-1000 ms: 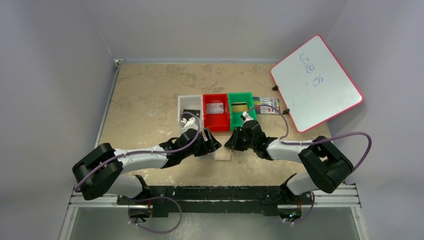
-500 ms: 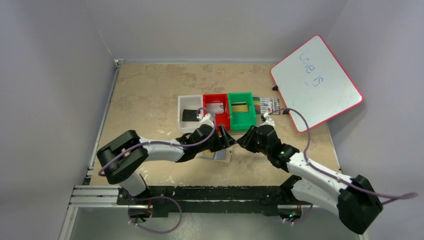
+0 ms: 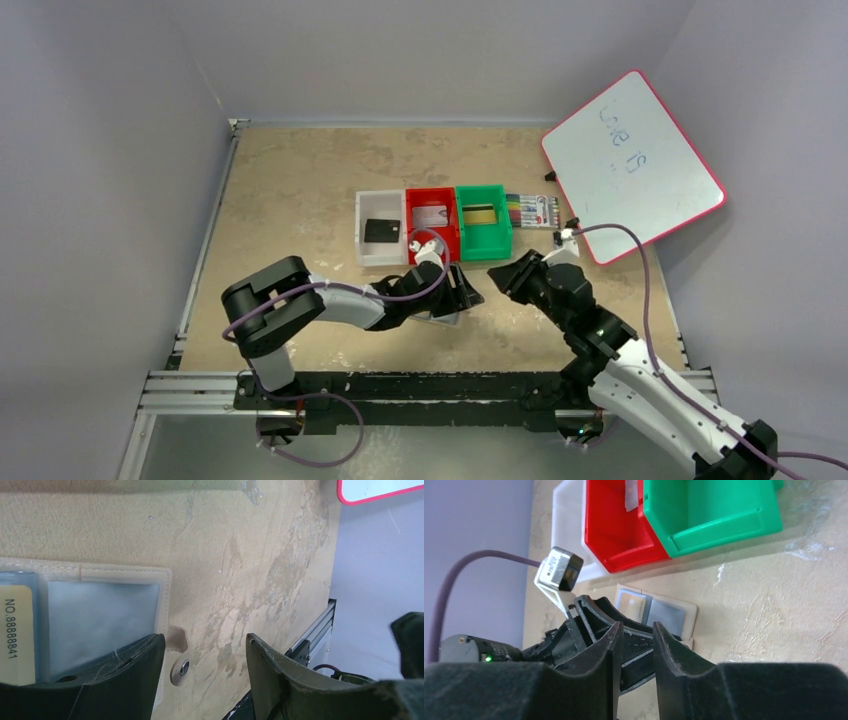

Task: Take the credit cards out of the card holder
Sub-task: Remove the credit card from the card holder.

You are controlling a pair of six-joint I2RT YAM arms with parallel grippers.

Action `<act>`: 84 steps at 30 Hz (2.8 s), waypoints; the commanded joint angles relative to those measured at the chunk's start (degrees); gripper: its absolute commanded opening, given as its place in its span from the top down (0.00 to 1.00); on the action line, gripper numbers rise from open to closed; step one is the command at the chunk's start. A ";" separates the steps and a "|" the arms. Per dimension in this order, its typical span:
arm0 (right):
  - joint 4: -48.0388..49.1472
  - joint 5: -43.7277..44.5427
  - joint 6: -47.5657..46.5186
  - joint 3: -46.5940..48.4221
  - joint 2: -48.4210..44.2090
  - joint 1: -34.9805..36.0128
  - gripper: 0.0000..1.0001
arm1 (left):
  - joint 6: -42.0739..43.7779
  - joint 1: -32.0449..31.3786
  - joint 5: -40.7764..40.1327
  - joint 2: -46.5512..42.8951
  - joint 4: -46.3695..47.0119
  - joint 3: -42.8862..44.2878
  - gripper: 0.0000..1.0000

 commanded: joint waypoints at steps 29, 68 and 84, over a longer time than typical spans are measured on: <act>26.85 -25.34 0.31 0.50 25.56 0.01 0.74 | 5.89 -1.69 -15.42 -21.39 -22.84 -0.53 0.38; 36.42 -29.77 -5.15 2.65 53.13 0.50 0.63 | 15.26 1.47 -22.47 -18.44 -28.89 -0.36 0.31; 43.59 -32.39 -2.98 2.55 58.71 0.41 0.70 | 10.43 1.16 -13.80 -13.99 -23.32 -6.67 0.67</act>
